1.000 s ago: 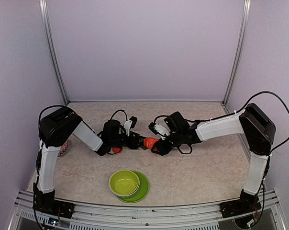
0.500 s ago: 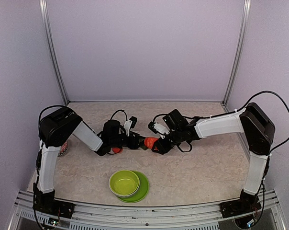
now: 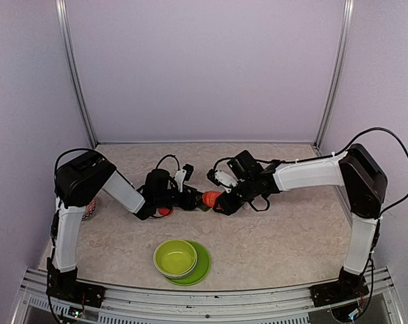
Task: Sort the pills into containers
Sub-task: Pour the pill into the compartment of the pill container.
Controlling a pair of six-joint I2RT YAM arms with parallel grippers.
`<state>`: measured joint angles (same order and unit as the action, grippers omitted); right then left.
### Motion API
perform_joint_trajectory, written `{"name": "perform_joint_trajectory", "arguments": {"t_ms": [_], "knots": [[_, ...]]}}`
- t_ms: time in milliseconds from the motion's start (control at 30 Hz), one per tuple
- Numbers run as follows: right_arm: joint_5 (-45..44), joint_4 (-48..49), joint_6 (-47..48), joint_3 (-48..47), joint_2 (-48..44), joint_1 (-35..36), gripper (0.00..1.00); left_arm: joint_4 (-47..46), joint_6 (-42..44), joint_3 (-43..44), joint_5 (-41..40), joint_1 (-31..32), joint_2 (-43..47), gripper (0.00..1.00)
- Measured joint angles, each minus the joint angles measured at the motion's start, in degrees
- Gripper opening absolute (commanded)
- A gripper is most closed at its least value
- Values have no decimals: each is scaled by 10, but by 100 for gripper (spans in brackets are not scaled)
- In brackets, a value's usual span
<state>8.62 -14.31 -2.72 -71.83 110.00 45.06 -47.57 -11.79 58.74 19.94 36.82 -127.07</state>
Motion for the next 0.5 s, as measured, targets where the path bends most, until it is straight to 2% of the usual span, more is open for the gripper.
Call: {"name": "perform_joint_trajectory", "arguments": {"t_ms": [500], "knots": [[-4,-36,2,-23,8,6,43,0,0,0,0,0,0,64]]}}
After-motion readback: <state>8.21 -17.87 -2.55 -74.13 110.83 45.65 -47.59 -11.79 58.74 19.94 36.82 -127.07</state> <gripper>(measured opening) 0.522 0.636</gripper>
